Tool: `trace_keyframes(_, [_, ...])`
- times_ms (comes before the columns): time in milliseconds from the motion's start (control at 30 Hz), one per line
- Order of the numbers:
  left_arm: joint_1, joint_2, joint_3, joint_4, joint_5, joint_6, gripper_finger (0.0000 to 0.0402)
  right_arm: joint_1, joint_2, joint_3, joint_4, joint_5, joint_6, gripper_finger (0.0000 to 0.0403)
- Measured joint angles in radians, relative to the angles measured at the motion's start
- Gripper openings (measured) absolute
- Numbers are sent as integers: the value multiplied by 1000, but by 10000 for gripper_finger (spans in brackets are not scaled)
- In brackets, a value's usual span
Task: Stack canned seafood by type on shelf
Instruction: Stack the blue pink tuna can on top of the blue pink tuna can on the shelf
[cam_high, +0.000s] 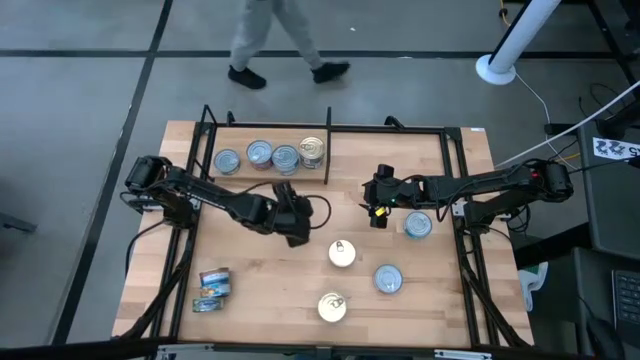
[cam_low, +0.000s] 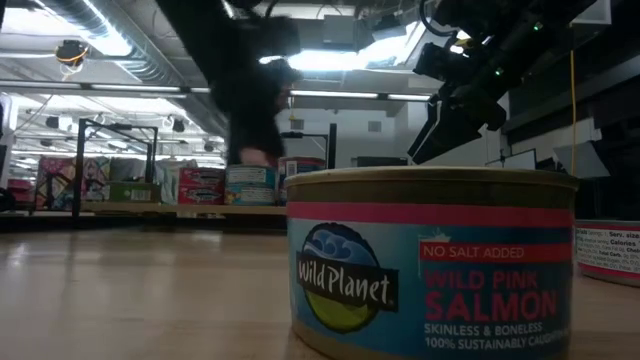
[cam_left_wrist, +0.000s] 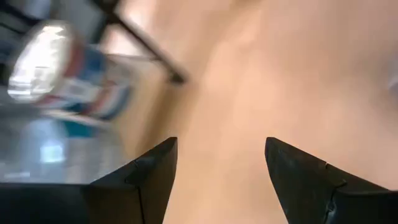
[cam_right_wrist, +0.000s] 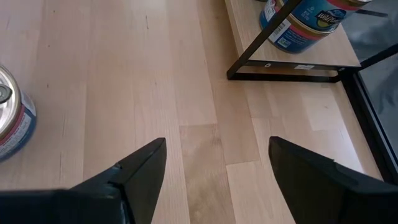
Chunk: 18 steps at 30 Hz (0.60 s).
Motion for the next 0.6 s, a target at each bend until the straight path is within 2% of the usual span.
trace_keyframes(300, [46,0,0,252,372,-393,239,0,0,0,0,-2,0,282])
trace_keyframes(400, [62,0,0,296,485,-542,239,0,0,0,1,-39,-2,282])
trace_keyframes(600, [70,27,0,304,582,-759,239,1,0,0,2,-104,-30,282])
